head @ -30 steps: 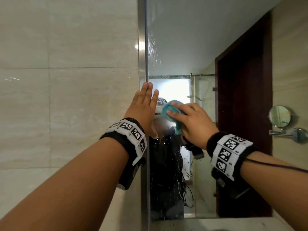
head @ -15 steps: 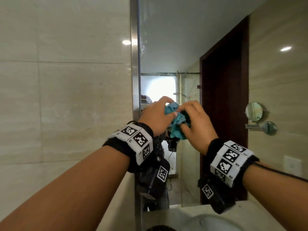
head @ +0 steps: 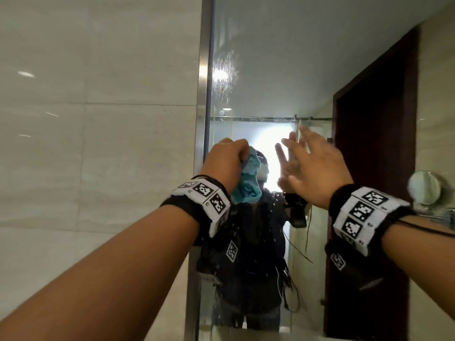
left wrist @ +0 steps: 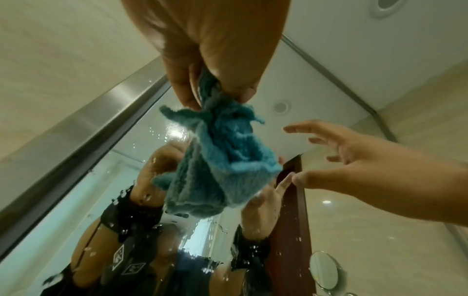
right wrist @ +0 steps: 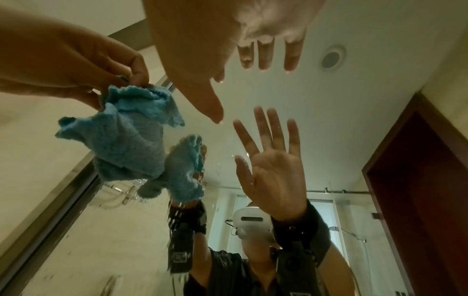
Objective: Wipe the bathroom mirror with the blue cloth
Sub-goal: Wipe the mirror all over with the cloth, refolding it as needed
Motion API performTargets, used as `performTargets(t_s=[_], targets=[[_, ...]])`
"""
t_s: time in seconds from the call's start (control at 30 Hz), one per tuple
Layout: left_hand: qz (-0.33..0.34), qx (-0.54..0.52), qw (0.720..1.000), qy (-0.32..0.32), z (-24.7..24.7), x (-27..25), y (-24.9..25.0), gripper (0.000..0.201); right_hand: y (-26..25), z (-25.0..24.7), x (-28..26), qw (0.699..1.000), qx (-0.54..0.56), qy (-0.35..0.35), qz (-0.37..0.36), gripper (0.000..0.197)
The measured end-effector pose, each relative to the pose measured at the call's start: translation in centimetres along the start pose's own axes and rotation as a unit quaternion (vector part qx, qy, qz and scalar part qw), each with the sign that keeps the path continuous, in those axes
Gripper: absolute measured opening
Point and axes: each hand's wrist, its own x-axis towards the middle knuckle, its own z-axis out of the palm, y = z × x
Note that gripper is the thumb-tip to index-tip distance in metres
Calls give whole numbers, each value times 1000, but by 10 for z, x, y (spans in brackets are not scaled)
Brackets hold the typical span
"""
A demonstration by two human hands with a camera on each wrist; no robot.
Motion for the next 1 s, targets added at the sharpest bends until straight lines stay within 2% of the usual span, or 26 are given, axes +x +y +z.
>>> performTargets(t_s=[0.13,0.2,0.3,0.37,0.47,0.63,0.7,0.8,0.93,1.0], targets=[[1,24,1000,-10,10,8,8,20,-6,11,17,997,16,-70,20,103],[16,45,999,-21,18,3,8,31,-8,16,19,996,16,-85,26,109],[60,184,980,-44,30,-7,-1,55,-8,19,17,997,20,-71,26,110],[80,255,963,-18,35,-12,-7,62,-8,19,17,997,26,-69,28,110],[72,261,963,-12,39,-15,-6,55,-9,20,18,996,35,-70,33,110],[144,183,972,-20,42,-13,-1,59,-6,24,18,997,40,-60,32,106],[150,176,972,-46,43,-10,2,59,-5,28,19,997,40,-58,32,105],[124,196,970,-72,51,-20,-3,60,-5,28,19,997,35,-55,31,105],[98,274,946,-144,52,-20,-4,69,-6,24,17,996,39,-69,28,104],[79,271,950,-134,41,-3,-5,74,-6,24,15,996,38,-72,26,103]])
